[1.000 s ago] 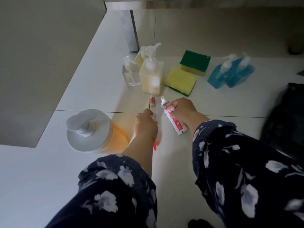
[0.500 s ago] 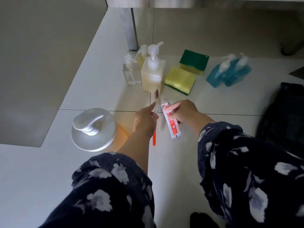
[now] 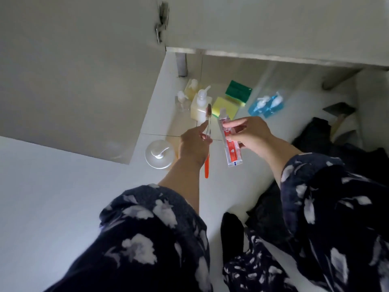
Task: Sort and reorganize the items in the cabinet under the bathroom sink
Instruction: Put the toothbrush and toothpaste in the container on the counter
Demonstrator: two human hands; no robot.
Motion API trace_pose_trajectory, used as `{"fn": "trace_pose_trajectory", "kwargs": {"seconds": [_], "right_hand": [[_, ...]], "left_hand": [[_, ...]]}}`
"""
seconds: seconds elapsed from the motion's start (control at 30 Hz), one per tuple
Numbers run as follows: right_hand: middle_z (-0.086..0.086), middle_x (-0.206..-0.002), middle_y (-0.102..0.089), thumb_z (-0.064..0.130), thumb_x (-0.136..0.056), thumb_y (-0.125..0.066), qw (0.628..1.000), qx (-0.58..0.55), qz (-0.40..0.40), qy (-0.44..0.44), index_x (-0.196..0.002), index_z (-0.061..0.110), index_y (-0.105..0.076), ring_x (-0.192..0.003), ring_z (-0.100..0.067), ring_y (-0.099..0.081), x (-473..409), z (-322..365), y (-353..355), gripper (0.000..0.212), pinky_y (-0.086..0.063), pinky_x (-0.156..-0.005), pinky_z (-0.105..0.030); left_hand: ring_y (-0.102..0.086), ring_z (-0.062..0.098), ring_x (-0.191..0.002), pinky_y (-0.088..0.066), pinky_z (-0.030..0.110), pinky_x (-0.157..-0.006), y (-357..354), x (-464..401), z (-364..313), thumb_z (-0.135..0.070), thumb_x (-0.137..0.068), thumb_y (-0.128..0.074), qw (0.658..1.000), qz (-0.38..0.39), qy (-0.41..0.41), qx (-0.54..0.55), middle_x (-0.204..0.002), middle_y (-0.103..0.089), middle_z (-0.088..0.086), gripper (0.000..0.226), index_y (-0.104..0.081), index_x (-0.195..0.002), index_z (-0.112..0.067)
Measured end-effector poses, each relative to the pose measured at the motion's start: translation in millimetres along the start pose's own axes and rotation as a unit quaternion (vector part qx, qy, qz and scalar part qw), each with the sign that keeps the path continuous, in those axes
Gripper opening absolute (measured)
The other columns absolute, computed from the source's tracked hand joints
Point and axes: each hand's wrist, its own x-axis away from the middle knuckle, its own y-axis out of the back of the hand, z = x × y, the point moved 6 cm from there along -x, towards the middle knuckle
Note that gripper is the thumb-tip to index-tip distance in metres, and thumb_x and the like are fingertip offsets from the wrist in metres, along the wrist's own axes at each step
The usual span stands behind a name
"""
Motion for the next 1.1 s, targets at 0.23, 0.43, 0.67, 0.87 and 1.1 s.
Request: {"fn": "trace_pose_trajectory", "kwargs": {"seconds": [0.23, 0.43, 0.67, 0.87, 1.1], "right_hand": [[0.003, -0.101, -0.064, -0.002, -0.077, -0.074, 0.999, -0.052, 0.012, 0.012, -0.113, 0.019, -0.069, -0.09, -0.015, -0.063, 167.4, 138.8, 72.6, 0.043, -0.049, -0.059, -0.015], [-0.007, -0.106, -0.069, -0.004, -0.076, -0.073, 0.992, -0.098, -0.032, 0.067, -0.11, 0.015, -0.07, -0.075, -0.009, -0.064, 278.3, 256.7, 119.9, 0.039, -0.05, -0.054, -0.016], [-0.007, -0.11, -0.069, -0.001, -0.076, -0.075, 0.987, -0.063, -0.053, 0.138, -0.112, 0.014, -0.07, -0.082, -0.015, -0.065, 334.6, 371.9, 145.2, 0.038, -0.05, -0.056, -0.016], [-0.004, -0.104, -0.067, -0.002, -0.077, -0.075, 0.981, -0.028, -0.062, 0.179, -0.109, 0.014, -0.072, -0.088, -0.018, -0.063, 323.5, 452.0, 172.2, 0.036, -0.048, -0.057, -0.018], [-0.002, -0.113, -0.066, 0.002, -0.078, -0.073, 0.967, -0.024, -0.057, 0.249, -0.114, 0.015, -0.068, -0.079, -0.007, -0.063, 245.3, 553.0, 208.4, 0.038, -0.049, -0.053, -0.012]], "left_hand": [[-0.06, 0.021, -0.092, -0.051, 0.045, -0.096, 99.3, 143.9, -140.4, -0.005, -0.092, -0.058, 1.0, -0.004, -0.023, 0.015, -0.108, -0.066, 0.009, 0.05, -0.05, -0.138, -0.022], [-0.063, 0.031, -0.089, -0.055, 0.049, -0.085, 199.6, 241.9, -241.8, -0.005, -0.085, -0.059, 0.995, -0.055, -0.082, 0.03, -0.081, -0.059, 0.0, 0.052, -0.056, -0.132, -0.025], [-0.063, 0.019, -0.094, -0.056, 0.045, -0.089, 285.8, 283.9, -328.2, -0.013, -0.091, -0.061, 0.984, -0.102, -0.138, 0.056, -0.099, -0.062, -0.004, 0.05, -0.05, -0.137, -0.026], [-0.06, 0.014, -0.083, -0.058, 0.042, -0.084, 333.8, 257.5, -387.8, -0.01, -0.089, -0.061, 0.974, -0.119, -0.162, 0.101, -0.088, -0.061, -0.005, 0.035, -0.065, -0.121, -0.023], [-0.061, 0.016, -0.082, -0.057, 0.045, -0.084, 375.5, 171.9, -480.6, -0.009, -0.087, -0.062, 0.958, -0.149, -0.222, 0.108, -0.083, -0.063, -0.006, 0.046, -0.06, -0.129, -0.027]]}}
